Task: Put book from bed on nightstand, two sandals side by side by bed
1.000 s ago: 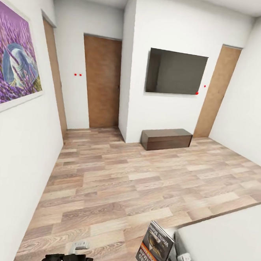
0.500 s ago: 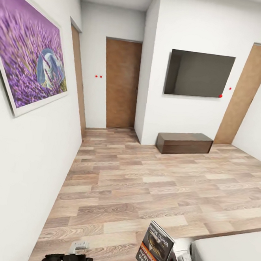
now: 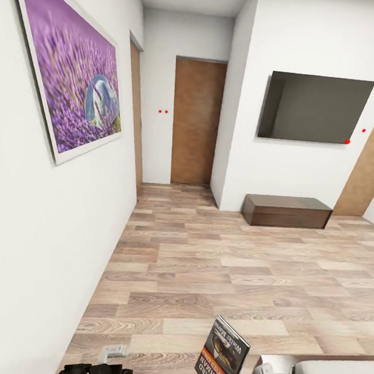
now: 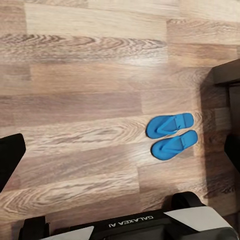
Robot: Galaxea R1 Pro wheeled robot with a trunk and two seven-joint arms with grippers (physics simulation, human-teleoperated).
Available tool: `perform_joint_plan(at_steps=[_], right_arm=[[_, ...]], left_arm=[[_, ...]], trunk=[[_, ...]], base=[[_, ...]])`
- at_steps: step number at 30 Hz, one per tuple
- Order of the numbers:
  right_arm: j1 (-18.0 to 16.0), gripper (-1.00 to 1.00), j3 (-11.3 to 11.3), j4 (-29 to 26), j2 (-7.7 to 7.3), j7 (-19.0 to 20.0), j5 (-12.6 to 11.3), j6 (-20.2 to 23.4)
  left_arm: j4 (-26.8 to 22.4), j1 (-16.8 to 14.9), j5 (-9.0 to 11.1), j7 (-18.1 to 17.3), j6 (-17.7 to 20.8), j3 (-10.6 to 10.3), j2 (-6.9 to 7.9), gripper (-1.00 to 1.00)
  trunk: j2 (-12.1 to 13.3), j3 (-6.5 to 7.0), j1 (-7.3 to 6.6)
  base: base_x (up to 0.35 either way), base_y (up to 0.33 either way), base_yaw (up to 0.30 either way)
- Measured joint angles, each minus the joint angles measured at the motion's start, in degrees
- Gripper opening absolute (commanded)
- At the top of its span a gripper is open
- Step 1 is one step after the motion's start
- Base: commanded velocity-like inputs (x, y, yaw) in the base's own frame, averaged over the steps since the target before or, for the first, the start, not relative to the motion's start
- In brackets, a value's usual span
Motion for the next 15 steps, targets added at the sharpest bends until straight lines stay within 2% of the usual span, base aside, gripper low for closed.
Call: perform_joint_plan(at_steps=[7,15], right_arm=[[0.0,-1.0,0.1,0.0,0.0,0.0,0.0,0.0],[0.0,-1.0,0.0,0.0,0.0,0.0,0.0,0.0]], left_arm=[[0.0,0.0,0.0,0.0,-1.1,0.1,0.05,1.0],[0.0,0.0,0.0,0.0,-1.6,0.1,0.07,1.0]], trunk=[[0.0,0.0,0.0],[0.0,0.0,0.0]], base=[[0.0,0.206,0.01],[0.018,0.076,0.0]])
